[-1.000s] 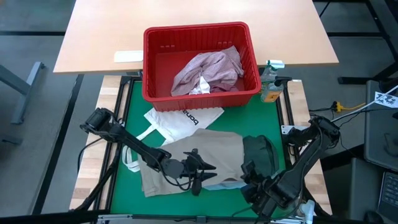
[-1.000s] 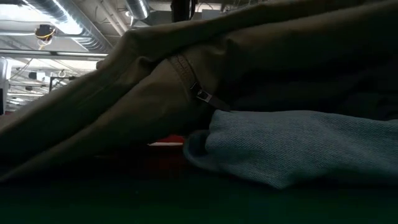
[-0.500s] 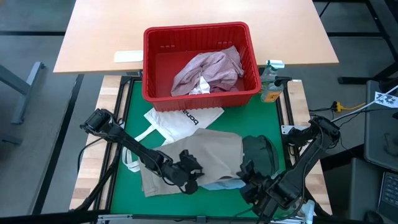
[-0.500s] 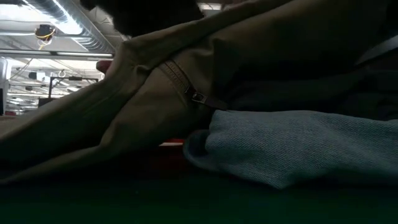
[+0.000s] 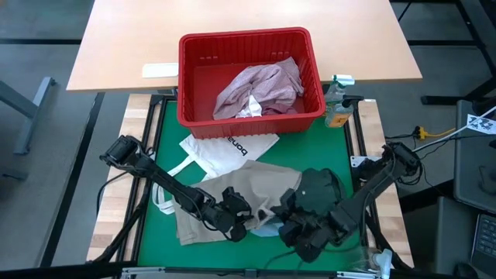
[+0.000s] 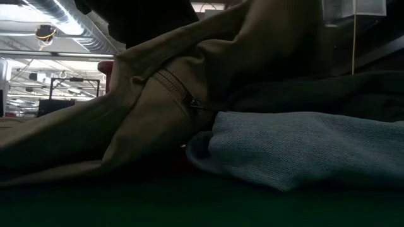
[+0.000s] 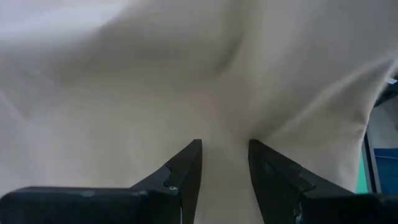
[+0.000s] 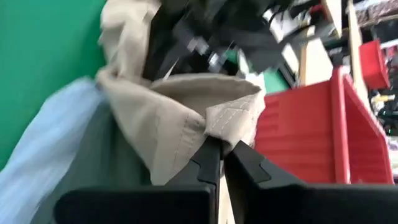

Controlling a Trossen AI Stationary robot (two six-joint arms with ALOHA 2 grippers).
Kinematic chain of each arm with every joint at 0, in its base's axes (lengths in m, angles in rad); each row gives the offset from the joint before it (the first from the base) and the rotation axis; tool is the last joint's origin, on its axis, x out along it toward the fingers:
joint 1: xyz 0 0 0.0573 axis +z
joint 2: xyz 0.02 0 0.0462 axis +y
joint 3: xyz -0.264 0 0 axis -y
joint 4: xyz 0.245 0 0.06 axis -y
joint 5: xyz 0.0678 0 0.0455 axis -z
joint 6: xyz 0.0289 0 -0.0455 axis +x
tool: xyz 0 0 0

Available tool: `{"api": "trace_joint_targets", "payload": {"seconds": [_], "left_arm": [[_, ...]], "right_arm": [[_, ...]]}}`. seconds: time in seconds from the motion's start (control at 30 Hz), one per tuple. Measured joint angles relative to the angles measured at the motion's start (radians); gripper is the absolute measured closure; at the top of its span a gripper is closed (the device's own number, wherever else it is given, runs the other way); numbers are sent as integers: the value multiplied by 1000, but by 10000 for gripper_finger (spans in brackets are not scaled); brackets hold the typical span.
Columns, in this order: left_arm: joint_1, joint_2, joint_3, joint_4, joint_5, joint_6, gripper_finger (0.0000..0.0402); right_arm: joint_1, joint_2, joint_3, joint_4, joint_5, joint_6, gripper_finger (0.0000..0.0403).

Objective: Fold laundry
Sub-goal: Fold the gray shorts

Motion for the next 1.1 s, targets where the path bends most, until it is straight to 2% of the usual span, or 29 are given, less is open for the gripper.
{"api": "trace_joint_targets", "payload": {"seconds": [0.17,0.3,0.53,0.7,0.9,1.1], "left_arm": [[-15,-40,0,-48,-2,1,276],[-56,-119,0,-223,-8,-46,276],[-181,-278,0,-594,19,-325,276],[-286,-312,0,-768,73,-583,276],[-396,-312,0,-841,149,-801,276],[-482,-311,0,-855,195,-952,276]], "right_arm": [[-77,0,0,206,-103,-154,386],[-137,0,0,333,-255,-216,386],[-228,25,-1,529,-437,-282,386],[-281,88,-2,687,-546,-320,386],[-324,208,-2,935,-711,-336,386],[-339,318,-2,1203,-848,-336,386]]}}
